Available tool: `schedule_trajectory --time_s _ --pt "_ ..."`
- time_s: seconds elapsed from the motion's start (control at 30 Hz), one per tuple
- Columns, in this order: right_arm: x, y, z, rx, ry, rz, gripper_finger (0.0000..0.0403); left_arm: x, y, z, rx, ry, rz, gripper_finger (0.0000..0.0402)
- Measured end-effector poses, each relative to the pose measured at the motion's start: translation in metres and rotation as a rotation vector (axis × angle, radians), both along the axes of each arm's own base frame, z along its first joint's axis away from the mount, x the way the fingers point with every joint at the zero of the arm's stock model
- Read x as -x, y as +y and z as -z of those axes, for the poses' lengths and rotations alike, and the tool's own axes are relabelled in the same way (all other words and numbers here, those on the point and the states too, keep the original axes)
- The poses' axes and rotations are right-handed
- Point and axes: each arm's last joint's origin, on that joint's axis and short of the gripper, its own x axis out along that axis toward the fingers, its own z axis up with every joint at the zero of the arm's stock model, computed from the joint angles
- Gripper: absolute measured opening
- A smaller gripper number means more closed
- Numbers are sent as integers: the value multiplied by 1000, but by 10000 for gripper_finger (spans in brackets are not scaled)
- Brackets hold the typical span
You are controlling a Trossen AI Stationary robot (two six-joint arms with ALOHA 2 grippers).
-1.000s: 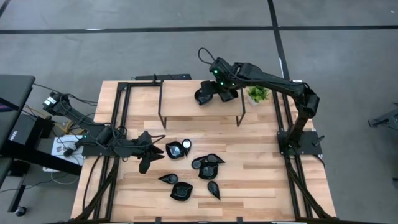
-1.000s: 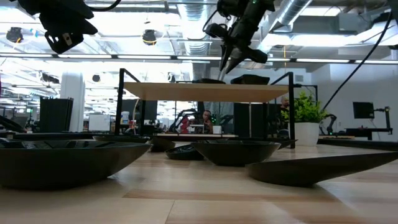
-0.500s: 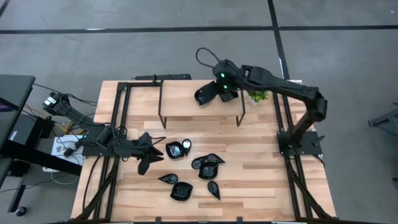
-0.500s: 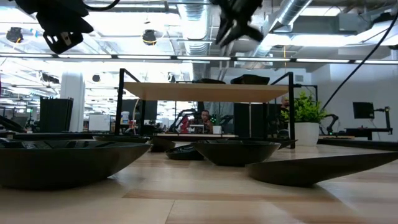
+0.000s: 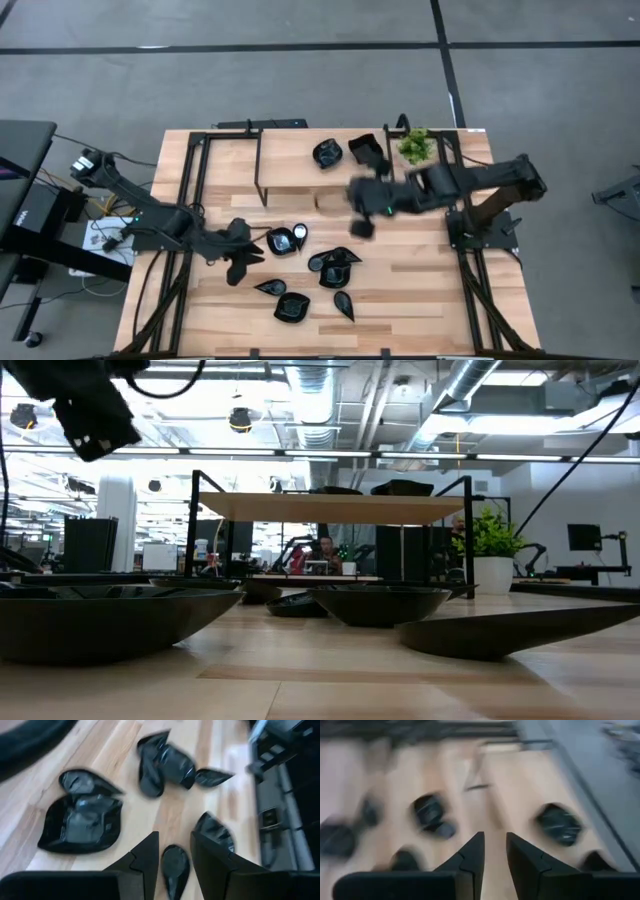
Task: Pick & Place Mini shaped plates
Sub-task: Stack the black leaf shaped plate on the black leaf shaped plate on the shelf
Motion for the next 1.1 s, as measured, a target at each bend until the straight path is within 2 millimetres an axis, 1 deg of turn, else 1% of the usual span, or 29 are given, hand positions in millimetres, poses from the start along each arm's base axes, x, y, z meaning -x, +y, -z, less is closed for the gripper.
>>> schedule_trajectory --time_s 0.07,0.13,0.3,0.4,0.5,0.57,0.67,0.73,0.8,0.9,1.0,1.1 --pt "3 19 5 -29 41 -77 75 -5 -3 9 -13 43 -10 113" --pt "4 36 11 -49 67 -115 75 -9 -6 19 -18 91 -29 113" --pt "-4 70 30 -57 105 -157 75 -18 -13 41 -38 200 -25 113" --pt "-16 83 47 -40 124 -139 75 -21 -15 50 -61 237 -26 113" --pt "-30 89 63 -31 148 -121 75 -22 -16 57 -104 261 -2 113" --pt "-35 92 72 -29 163 -110 75 -23 -16 59 -147 266 37 113" --pt "-39 95 79 -35 180 -93 75 -23 -16 60 -228 257 108 113" --pt "-37 97 79 -35 172 -89 75 -24 -15 59 -279 242 125 113" --pt "-34 99 73 -23 139 -87 75 -26 -16 58 -310 209 133 113" --pt "-22 101 60 74 99 -110 75 -30 -18 54 -315 148 145 113" --pt "-6 97 43 166 63 -122 75 -33 -18 52 -333 114 160 113" --pt "8 84 25 210 32 -111 75 -35 -15 52 -343 115 152 113"
